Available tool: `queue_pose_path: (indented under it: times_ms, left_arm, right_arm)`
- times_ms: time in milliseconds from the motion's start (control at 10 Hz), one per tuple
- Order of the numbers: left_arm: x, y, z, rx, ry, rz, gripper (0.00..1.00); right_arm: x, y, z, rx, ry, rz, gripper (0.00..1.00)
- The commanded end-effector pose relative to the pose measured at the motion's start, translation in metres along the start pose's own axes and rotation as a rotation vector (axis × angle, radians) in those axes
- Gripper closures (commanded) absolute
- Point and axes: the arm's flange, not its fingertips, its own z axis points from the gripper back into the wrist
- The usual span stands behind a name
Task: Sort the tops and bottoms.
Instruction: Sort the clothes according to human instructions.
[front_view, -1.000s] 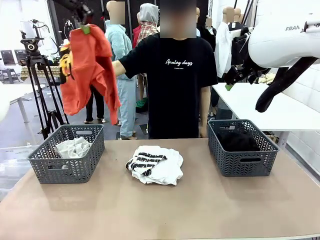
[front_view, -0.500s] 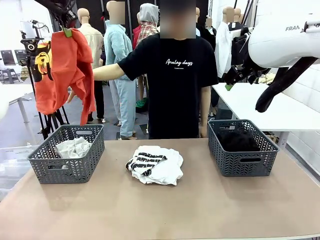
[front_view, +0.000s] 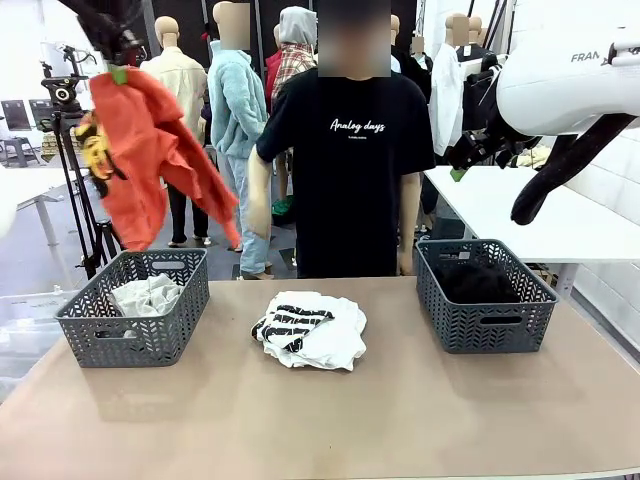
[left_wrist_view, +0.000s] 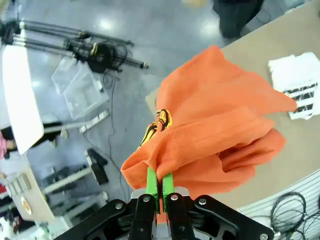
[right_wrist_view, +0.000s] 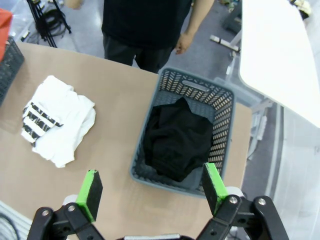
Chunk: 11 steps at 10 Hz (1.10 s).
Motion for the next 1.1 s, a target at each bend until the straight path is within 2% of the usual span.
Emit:
queue_pose_path:
  times_ms: [0, 300, 600, 700, 800, 1000]
  left_arm:
    - [-0.056, -0.017, -0.022, 0.035, 0.095, 0.04, 1.0]
    - [-0.061, -0.048, -0.034, -0.002, 0.108, 0.027, 1.0]
    - [-0.07, -0.078, -0.069, -0.007, 0.139, 0.068, 1.0]
    - [-0.076, -0.087, -0.088, -0.023, 0.202, 0.016, 1.0]
    - [-0.082, -0.089, -0.096, -0.034, 0.238, 0.011, 1.0]
    - [-0.08, -0.082, -0.095, -0.025, 0.222, 0.03, 1.0]
  right_arm:
    - [0.0, 0.001, -0.001, -0.02, 0.007, 0.005, 0.0]
    - [0.0, 0.001, -0.001, -0.02, 0.007, 0.005, 0.0]
    - [0.0, 0.001, -0.001, -0.02, 0.007, 0.005, 0.0]
    - [0.0, 0.001, -0.001, -0.02, 0.007, 0.005, 0.0]
    - [0.0, 0.001, -0.001, -0.02, 0.007, 0.005, 0.0]
    - [0.0, 0.001, -0.001, -0.02, 0.007, 0.005, 0.0]
